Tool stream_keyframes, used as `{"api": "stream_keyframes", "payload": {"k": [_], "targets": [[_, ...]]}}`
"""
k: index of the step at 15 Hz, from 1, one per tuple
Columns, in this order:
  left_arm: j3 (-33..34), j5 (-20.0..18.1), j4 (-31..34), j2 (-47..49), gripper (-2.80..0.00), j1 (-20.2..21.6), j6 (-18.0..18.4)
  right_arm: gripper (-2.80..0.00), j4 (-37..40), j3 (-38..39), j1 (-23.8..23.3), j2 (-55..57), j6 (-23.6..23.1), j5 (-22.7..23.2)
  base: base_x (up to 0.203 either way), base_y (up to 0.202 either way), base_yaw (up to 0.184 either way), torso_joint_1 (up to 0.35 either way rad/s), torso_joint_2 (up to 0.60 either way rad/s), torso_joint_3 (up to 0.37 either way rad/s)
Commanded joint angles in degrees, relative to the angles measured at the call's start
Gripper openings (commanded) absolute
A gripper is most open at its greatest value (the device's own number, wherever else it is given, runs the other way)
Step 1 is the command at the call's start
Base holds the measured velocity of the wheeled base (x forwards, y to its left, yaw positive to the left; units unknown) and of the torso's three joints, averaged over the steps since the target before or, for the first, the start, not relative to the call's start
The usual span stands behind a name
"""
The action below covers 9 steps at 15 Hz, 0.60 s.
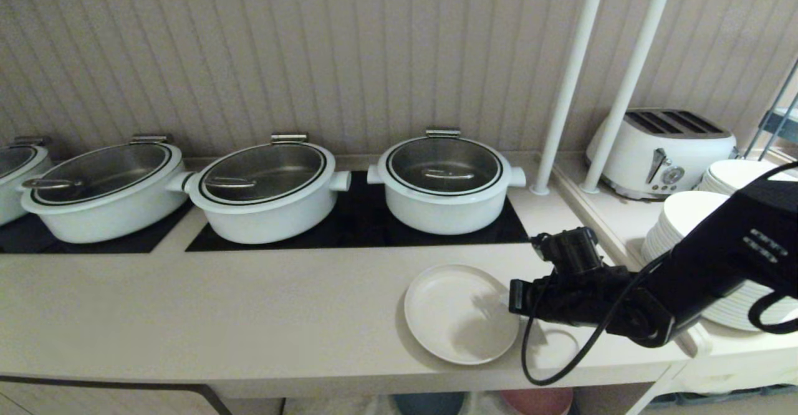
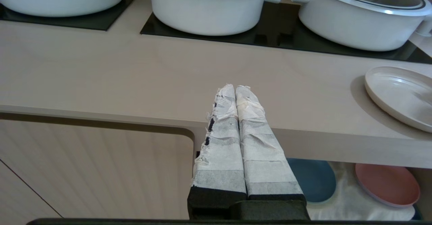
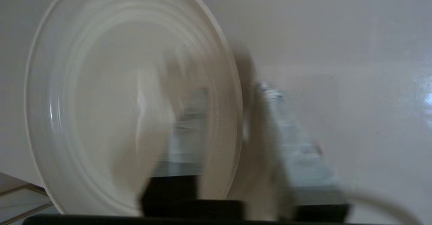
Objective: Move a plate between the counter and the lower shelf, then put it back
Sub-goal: Put the plate
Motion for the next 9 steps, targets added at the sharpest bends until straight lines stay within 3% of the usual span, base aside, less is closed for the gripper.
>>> {"api": "stream_keyframes", "payload": {"k": [1, 9], "targets": [[-0.06, 0.04, 0.0, -0.02, -2.8, 0.0, -0.07, 0.0, -0.17, -0.04, 0.03, -0.01, 0.17, 0.07, 0.0, 0.0, 0.0, 0.0, 0.0, 0.0], [0.0, 0.04, 0.0, -0.02, -2.8, 0.0, -0.07, 0.0, -1.59, 0.69, 0.03, -0.68, -0.01, -0.11, 0.0, 0.0, 0.0, 0.0, 0.0, 0.0]]}}
